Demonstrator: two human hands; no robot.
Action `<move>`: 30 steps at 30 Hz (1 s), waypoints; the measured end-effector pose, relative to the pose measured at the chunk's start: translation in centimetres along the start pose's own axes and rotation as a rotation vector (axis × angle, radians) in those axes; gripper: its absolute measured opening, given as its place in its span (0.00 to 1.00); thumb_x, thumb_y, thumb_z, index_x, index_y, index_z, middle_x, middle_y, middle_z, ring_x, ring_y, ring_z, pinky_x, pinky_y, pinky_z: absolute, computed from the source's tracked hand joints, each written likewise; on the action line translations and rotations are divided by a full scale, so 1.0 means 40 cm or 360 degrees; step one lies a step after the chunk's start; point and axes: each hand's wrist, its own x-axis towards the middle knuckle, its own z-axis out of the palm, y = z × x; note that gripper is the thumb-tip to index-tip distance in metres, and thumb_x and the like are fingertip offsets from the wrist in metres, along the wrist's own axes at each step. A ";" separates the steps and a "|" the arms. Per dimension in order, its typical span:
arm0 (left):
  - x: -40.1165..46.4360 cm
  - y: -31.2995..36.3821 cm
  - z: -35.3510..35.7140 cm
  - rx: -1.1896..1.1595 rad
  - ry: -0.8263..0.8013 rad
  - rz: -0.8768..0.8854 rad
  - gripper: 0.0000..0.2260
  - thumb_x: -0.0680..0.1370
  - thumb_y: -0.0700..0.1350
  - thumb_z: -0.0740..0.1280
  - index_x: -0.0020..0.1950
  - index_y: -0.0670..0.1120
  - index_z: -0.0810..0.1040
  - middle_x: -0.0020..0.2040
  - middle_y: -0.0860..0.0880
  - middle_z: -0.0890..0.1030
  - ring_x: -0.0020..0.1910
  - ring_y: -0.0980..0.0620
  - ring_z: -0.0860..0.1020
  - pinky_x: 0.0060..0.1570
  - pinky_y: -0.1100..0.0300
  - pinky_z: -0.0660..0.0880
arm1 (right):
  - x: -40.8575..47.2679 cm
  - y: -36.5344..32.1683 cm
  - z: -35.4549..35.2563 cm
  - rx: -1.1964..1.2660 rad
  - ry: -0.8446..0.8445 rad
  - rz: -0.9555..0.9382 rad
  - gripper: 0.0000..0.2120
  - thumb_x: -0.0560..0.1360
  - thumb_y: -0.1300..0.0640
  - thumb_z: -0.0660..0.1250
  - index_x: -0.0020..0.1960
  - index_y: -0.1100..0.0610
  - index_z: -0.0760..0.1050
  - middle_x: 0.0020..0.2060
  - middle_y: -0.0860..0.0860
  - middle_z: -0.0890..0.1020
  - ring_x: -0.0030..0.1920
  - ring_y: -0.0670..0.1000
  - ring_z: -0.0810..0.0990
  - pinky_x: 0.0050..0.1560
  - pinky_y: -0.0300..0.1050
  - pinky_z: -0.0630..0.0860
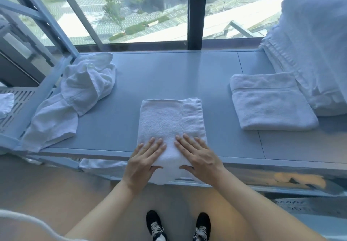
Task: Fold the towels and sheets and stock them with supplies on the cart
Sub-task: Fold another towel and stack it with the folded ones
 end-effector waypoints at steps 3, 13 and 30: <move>0.005 0.036 -0.030 -0.0006 0.0082 -0.0053 0.30 0.69 0.43 0.81 0.71 0.50 0.80 0.72 0.52 0.76 0.72 0.48 0.75 0.64 0.48 0.76 | -0.016 -0.031 -0.010 0.0042 0.0144 0.0068 0.35 0.78 0.42 0.71 0.80 0.55 0.66 0.80 0.51 0.65 0.79 0.54 0.64 0.77 0.54 0.66; -0.157 0.000 -0.165 -0.0078 0.0294 0.0014 0.15 0.68 0.41 0.77 0.53 0.52 0.87 0.50 0.55 0.87 0.46 0.51 0.86 0.42 0.57 0.81 | -0.022 -0.245 -0.088 0.0247 0.0244 0.0154 0.27 0.67 0.55 0.83 0.64 0.54 0.80 0.63 0.48 0.83 0.64 0.52 0.81 0.58 0.48 0.82; -0.682 -0.189 -0.336 -0.0330 0.0364 -0.0251 0.21 0.64 0.38 0.79 0.55 0.53 0.86 0.49 0.55 0.87 0.43 0.52 0.85 0.39 0.59 0.80 | 0.027 -0.808 -0.119 0.0197 0.0177 0.0184 0.25 0.63 0.70 0.73 0.57 0.52 0.80 0.51 0.46 0.85 0.47 0.56 0.84 0.38 0.45 0.79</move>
